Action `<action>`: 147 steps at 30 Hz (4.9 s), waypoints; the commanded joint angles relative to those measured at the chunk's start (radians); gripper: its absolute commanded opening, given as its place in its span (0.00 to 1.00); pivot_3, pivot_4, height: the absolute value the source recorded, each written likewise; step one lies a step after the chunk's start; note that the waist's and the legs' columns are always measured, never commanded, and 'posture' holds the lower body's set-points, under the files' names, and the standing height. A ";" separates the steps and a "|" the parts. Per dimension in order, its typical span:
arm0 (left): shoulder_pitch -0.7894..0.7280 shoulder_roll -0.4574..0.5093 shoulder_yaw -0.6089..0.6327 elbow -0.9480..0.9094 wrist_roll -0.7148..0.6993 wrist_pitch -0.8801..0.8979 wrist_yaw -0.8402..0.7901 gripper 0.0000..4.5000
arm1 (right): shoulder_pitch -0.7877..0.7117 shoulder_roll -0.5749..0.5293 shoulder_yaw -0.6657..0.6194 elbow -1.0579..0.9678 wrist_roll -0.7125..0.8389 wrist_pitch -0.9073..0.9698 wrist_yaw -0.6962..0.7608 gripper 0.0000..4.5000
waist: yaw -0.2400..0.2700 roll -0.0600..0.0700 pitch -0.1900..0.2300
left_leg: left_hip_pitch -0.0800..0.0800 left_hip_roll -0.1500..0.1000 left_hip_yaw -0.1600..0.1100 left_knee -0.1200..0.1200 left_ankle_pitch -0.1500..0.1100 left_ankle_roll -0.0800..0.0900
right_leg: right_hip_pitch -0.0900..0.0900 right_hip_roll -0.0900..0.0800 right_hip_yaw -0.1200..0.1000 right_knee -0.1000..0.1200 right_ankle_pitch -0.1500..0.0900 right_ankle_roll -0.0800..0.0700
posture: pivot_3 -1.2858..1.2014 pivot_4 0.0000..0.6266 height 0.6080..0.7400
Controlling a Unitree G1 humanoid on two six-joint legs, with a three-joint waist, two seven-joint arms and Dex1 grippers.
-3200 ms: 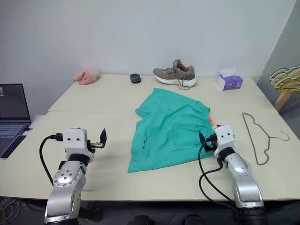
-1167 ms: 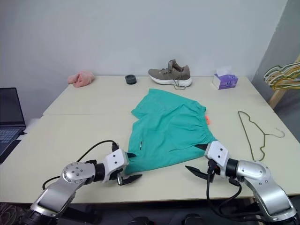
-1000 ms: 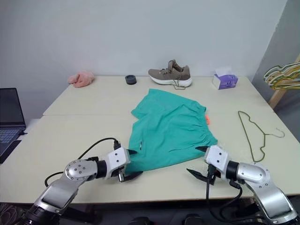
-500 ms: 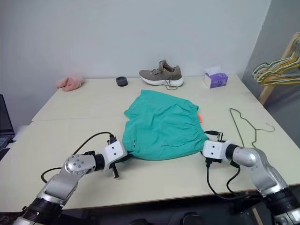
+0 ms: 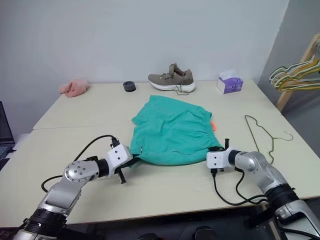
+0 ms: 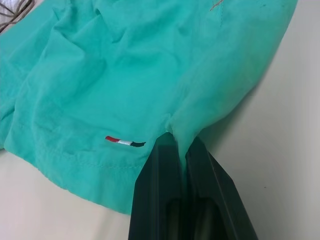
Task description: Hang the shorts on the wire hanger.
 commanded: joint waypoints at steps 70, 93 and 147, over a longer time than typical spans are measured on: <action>-0.337 -0.069 -0.044 -0.129 -0.325 0.242 -0.275 1.00 | 0.050 0.002 -0.568 0.001 0.597 1.063 -0.266 0.82 | -0.043 0.000 0.000 | -0.001 0.002 0.004 0.000 0.000 0.000 | 0.000 0.002 0.002 -0.001 0.001 -0.001 | 0.45 0.00 1.00; -0.285 -0.067 -0.004 -0.145 -0.313 0.234 -0.231 1.00 | -0.084 0.002 -0.508 0.464 0.531 1.012 -0.239 0.01 | -0.040 -0.016 -0.021 | 0.016 0.003 -0.001 0.001 0.000 0.000 | 0.020 0.002 -0.002 -0.017 0.001 0.007 | 0.46 0.00 1.00; -0.213 0.123 0.080 -0.094 -0.595 0.747 -0.445 0.29 | -0.196 -0.100 -0.098 -0.267 0.105 -0.105 0.132 0.00 | -0.070 0.002 -0.012 | -0.001 0.002 0.001 0.000 0.000 0.000 | 0.000 0.001 0.001 -0.002 0.002 0.001 | 0.44 0.00 1.00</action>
